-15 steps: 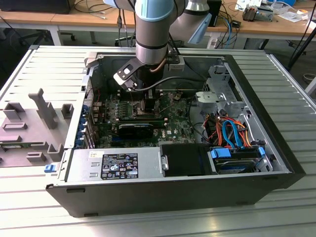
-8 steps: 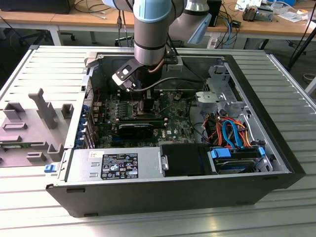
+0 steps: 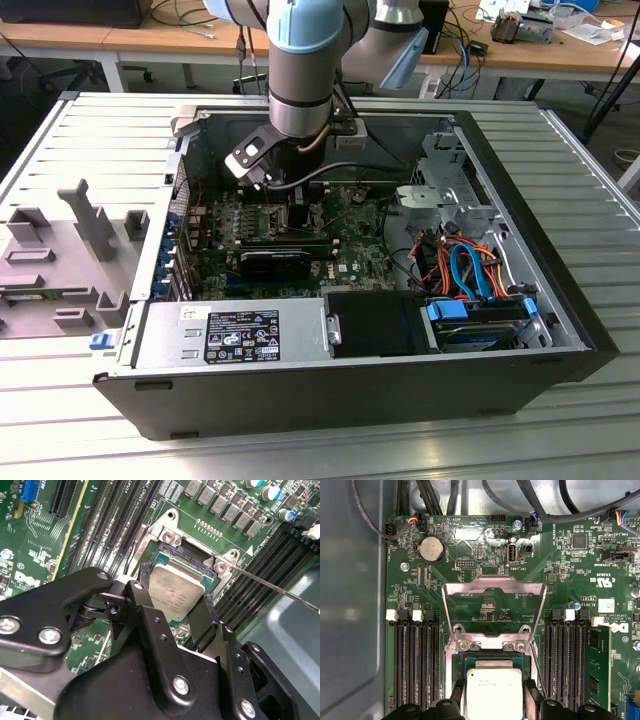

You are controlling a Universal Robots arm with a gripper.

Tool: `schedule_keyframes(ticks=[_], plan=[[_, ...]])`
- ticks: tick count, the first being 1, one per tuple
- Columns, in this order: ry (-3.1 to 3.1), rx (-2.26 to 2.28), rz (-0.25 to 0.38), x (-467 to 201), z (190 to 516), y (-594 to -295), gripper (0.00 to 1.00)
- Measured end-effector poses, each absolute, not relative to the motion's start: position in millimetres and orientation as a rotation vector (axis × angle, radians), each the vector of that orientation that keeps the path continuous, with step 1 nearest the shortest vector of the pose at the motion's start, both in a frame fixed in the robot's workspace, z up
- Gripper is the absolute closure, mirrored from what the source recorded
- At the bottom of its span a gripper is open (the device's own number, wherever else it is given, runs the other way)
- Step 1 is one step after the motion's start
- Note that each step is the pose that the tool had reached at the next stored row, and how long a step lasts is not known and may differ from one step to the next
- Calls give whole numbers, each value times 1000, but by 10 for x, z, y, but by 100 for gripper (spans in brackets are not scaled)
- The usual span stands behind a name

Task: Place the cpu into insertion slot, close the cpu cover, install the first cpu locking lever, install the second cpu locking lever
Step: 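Place the cpu into insertion slot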

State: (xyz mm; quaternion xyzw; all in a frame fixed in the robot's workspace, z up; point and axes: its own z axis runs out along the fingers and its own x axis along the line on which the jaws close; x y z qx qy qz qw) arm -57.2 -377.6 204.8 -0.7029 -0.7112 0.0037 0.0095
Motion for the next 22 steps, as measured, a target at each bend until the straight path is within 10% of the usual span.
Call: schedule_keyframes(ticks=[22], plan=[[-2221, -2195, 12, -579, 1982, -3776, 38]])
